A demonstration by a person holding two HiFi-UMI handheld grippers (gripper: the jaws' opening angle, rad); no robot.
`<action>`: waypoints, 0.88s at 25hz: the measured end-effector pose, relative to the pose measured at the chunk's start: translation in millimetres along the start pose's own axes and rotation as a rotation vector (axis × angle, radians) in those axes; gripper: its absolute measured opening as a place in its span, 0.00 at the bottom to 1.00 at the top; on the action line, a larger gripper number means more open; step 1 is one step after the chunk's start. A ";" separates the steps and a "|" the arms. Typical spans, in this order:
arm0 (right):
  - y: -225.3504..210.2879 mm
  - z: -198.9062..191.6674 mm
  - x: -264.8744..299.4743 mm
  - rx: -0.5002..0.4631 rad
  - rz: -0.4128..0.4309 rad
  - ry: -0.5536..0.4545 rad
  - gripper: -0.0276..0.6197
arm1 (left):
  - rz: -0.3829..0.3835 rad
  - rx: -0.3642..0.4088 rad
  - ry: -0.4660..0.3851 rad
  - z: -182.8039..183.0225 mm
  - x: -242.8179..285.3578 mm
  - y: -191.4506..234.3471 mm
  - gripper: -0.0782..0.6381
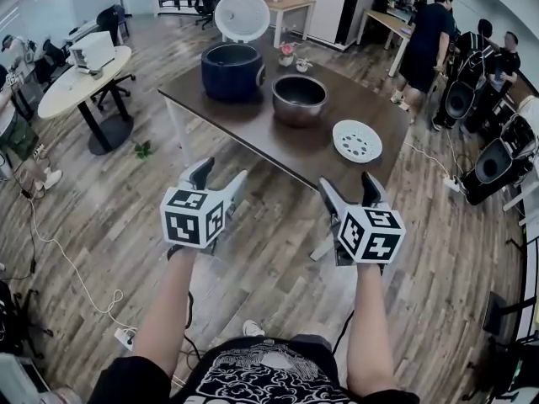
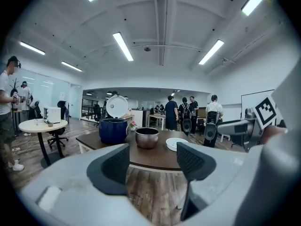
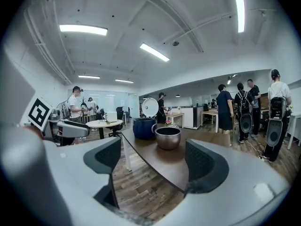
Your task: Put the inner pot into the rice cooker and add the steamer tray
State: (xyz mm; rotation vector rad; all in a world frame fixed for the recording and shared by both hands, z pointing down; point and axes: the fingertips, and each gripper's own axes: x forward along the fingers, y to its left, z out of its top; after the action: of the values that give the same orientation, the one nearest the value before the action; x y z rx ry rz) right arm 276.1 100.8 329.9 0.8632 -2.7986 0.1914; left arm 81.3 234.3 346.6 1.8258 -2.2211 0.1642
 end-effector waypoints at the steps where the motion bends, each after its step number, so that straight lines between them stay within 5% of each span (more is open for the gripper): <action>1: -0.1 1.3 0.4 -0.001 -0.008 -0.004 0.69 | -0.001 -0.004 -0.001 -0.3 0.4 2.9 0.56; 11: 13.2 11.7 18.5 -0.031 -0.017 -0.027 0.78 | -0.026 -0.033 -0.003 2.9 10.6 24.0 0.74; 22: -3.5 11.4 60.0 -0.020 -0.004 -0.018 0.79 | -0.015 -0.043 -0.009 10.2 47.5 40.6 0.79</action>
State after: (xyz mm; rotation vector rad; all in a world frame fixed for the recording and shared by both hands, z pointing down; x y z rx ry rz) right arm 227.8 63.4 333.1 0.8698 -2.8098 0.1557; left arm 32.0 195.0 352.9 1.8238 -2.1995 0.1049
